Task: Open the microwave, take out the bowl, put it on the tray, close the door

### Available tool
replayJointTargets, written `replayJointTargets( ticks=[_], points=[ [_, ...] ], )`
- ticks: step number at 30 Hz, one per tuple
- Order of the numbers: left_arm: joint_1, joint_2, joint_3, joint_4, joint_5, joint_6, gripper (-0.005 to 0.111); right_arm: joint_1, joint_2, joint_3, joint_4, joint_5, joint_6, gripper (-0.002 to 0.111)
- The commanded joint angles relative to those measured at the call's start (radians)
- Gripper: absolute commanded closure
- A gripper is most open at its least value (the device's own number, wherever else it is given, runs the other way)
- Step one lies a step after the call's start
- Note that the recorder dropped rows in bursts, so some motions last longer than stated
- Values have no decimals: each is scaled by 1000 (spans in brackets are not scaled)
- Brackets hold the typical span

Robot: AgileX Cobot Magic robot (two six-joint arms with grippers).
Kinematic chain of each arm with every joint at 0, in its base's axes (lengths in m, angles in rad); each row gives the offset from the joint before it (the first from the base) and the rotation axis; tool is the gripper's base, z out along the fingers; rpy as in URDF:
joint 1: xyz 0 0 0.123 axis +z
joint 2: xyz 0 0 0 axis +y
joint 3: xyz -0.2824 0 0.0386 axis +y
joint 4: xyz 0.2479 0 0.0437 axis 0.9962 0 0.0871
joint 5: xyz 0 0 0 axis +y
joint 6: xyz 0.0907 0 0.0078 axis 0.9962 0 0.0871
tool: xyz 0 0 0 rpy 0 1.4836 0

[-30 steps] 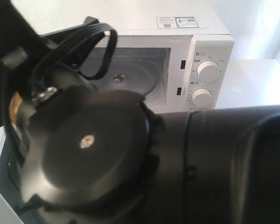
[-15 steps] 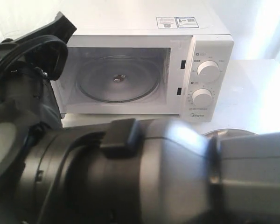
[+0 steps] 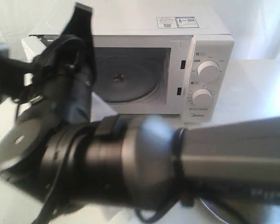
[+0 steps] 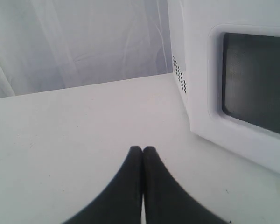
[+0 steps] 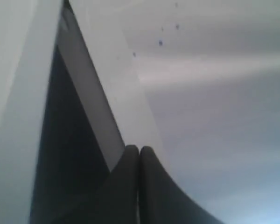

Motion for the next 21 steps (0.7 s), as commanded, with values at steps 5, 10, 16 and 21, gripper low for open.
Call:
replayJointTargets(
  ticks=[5,10,16,21],
  points=[
    [-3,-2,-3,-8,-4,0,107,-389,-75,32,-10,47,105,108],
    [-3,-2,-3,-8,-4,0,107,-504,-75,32,-6,15,157,108],
    [-3,-2,-3,-8,-4,0,107,-501,-79,32,26,-24,175,108],
    [-3,-2,-3,-8,-4,0,107,-437,-247,126,108,-310,375,108]
  ],
)
